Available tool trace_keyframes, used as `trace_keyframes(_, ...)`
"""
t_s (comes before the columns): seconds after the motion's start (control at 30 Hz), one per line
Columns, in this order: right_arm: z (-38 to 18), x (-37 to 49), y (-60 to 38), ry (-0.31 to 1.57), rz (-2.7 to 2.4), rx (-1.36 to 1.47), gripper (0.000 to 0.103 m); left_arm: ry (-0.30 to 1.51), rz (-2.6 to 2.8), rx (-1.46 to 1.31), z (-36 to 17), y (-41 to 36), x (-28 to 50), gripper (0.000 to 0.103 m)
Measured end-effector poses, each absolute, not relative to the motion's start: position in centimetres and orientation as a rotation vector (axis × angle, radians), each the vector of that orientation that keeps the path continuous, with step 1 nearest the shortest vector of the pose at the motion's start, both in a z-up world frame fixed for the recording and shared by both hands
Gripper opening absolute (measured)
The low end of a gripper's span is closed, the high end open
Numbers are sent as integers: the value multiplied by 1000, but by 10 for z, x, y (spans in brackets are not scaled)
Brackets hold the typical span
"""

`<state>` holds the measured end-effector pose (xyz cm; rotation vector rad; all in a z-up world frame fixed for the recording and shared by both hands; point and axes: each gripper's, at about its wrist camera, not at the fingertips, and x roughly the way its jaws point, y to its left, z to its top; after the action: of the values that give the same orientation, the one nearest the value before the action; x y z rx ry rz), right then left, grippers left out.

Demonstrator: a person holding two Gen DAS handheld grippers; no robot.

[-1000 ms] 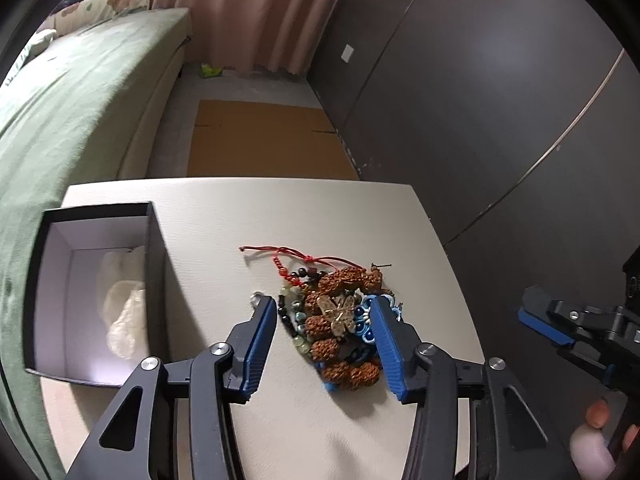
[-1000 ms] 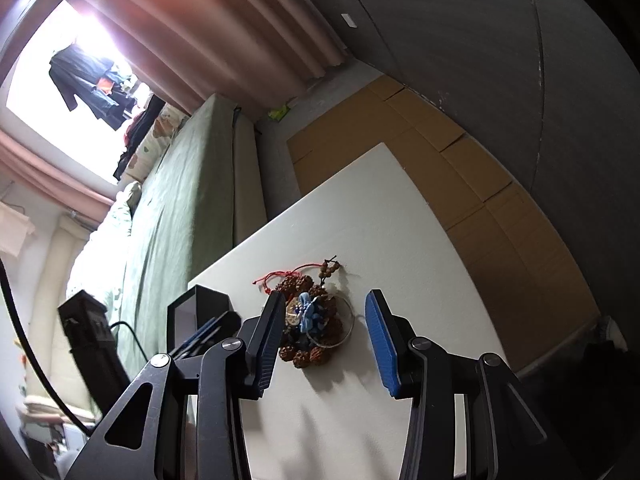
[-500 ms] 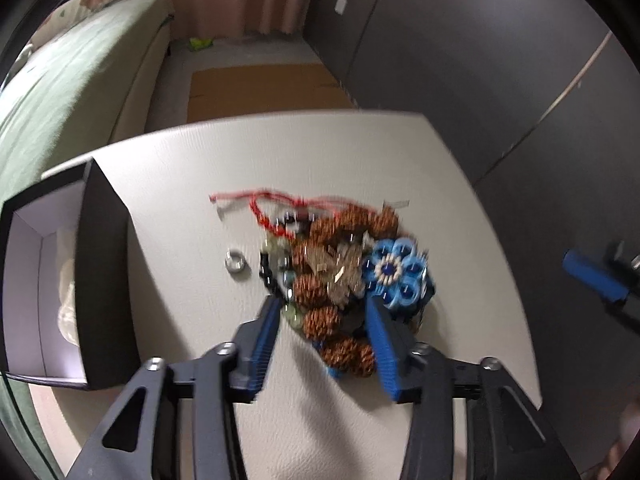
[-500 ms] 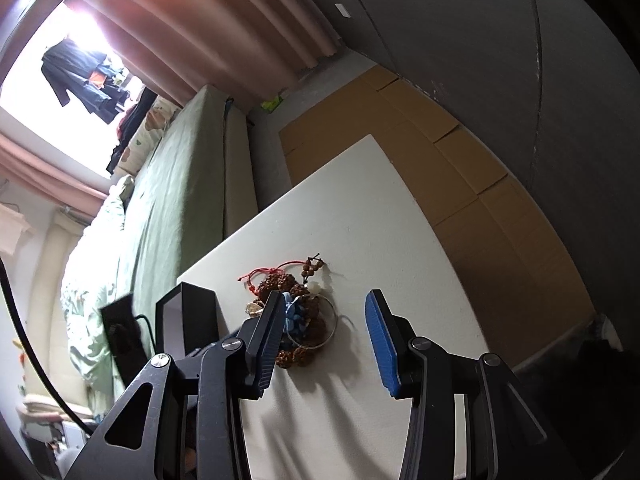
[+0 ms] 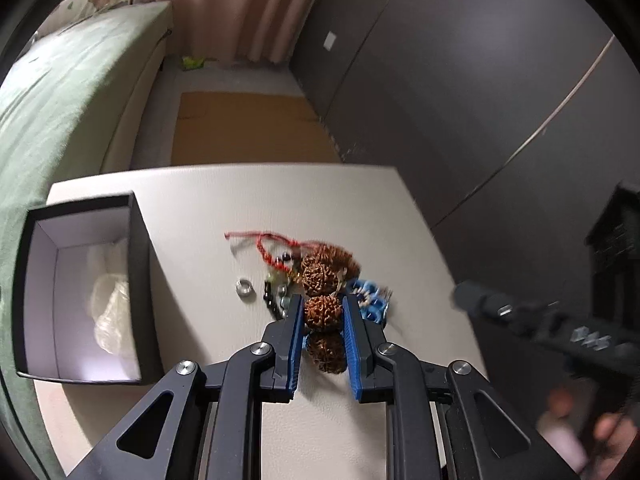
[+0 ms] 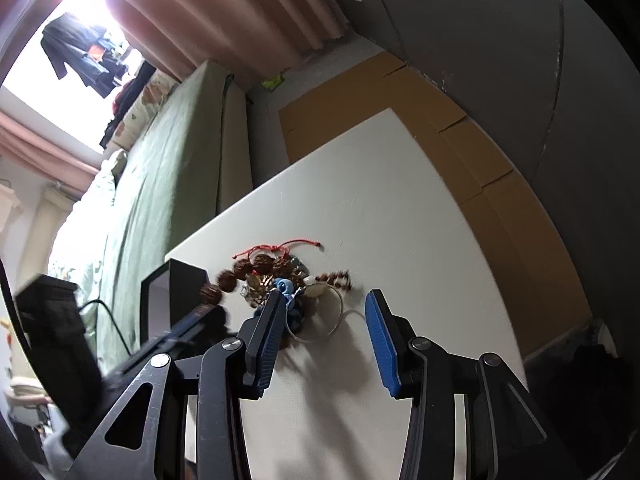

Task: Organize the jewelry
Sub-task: 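Grasp the brown rudraksha bead bracelet from the pile with the left gripper, then grasp the blue flower braided bracelet with the right gripper while the left holds the brown beads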

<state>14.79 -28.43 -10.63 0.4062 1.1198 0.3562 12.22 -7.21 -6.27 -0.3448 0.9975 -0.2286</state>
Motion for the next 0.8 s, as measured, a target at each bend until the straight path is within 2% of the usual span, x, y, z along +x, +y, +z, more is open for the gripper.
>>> trace_keyframes(0.4,-124,151,-244,1188,412,345,43,893,-274,-458,-28,-34,110,19)
trace_keyframes(0.8,-139,151,-221,1219,354,218,43,879,-289,-513,-15,-1,98,19)
